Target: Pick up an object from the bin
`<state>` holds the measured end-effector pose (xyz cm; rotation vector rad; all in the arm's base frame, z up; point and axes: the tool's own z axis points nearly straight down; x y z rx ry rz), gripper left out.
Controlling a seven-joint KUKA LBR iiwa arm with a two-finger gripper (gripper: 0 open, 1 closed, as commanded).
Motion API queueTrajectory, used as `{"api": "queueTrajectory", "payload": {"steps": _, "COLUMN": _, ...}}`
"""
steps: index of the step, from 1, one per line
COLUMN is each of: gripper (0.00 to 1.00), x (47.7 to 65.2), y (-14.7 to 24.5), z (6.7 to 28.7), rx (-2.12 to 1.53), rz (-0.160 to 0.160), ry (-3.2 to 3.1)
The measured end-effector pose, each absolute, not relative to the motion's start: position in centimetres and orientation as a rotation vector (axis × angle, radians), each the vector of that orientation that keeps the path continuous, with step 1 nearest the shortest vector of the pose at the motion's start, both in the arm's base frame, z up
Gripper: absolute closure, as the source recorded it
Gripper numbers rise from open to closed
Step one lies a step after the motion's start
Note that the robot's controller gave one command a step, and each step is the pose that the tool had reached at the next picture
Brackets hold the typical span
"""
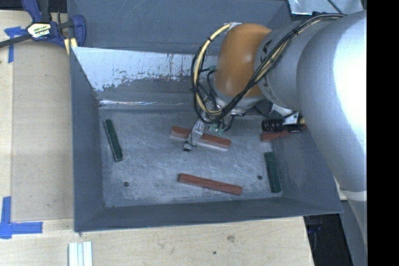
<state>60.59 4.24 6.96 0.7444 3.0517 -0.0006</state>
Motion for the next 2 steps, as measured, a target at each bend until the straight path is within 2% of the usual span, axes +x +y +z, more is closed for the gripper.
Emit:
{"api": "queueTrajectory", "payload": {"steps": 1, "gripper": 0.0, "x": 60.65, "y": 4.22, "z": 7.0, "rx": 0.738, "rz": -0.001, "ry": 3.052}}
{"api": "queueTrajectory", "payload": {"steps": 2, "gripper": 1.0, "x": 60.74, "y": 4.21, "z": 7.1, "rx": 0.736, "rz": 0.0, "ry": 3.05}}
